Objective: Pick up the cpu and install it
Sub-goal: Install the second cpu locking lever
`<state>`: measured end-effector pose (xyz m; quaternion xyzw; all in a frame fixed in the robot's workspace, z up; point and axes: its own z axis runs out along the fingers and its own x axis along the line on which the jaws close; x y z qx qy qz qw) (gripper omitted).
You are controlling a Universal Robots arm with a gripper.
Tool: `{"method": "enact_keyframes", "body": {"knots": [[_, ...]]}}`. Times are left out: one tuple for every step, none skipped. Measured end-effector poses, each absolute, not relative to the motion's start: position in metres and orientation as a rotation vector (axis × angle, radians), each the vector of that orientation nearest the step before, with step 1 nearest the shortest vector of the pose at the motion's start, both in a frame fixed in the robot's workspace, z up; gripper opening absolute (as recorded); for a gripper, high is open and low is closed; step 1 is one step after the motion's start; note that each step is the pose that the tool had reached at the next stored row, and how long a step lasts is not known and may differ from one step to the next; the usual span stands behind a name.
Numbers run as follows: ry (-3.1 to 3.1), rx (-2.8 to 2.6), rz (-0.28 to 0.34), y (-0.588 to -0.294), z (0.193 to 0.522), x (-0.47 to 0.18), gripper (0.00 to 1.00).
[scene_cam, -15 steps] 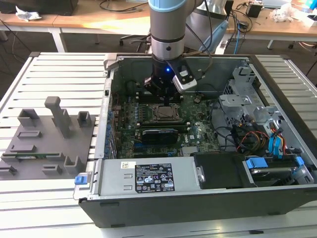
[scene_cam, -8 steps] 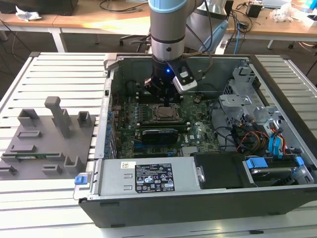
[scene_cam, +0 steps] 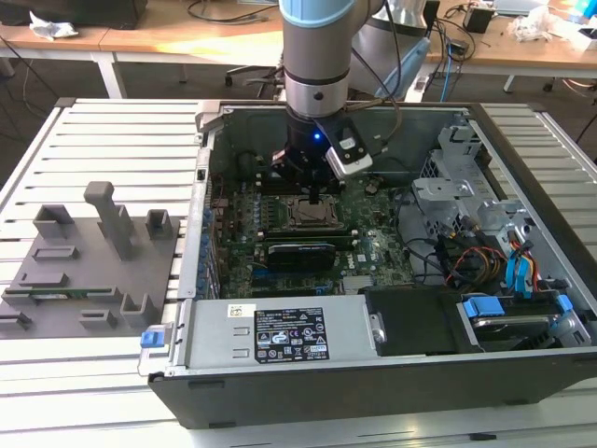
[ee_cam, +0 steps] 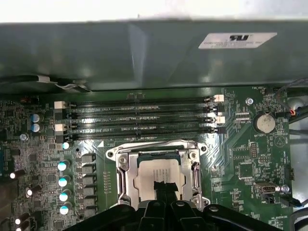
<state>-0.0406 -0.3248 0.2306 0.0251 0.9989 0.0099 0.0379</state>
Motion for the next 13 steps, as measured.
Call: {"method": "enact_keyframes", "body": {"knots": [[3.065,0.077,0.030,-0.327,0.231,-0.041,0.11],[3.065,0.077,0.031,-0.330,0.231,-0.041,0.11],[3.065,0.077,0.030,-0.332,0.231,-0.041,0.11],[3.065,0.077,0.031,-0.335,0.231,-0.041,0.11],[3.065,0.077,0.031,-0.336,0.231,-0.041,0.11],[3.065,0.077,0.031,-0.336,0.231,-0.040,0.11],[3.065,0.077,0.030,-0.336,0.231,-0.040,0.11],[3.065,0.077,0.030,-0.336,0.232,-0.039,0.11],[3.065,0.077,0.030,-0.336,0.235,-0.039,0.11],[3.065,0.077,0.031,-0.336,0.240,-0.039,0.11],[3.065,0.077,0.031,-0.336,0.244,-0.039,0.11],[3.065,0.077,0.031,-0.336,0.246,-0.039,0.11],[3.065,0.077,0.031,-0.336,0.246,-0.039,0.11]]}}
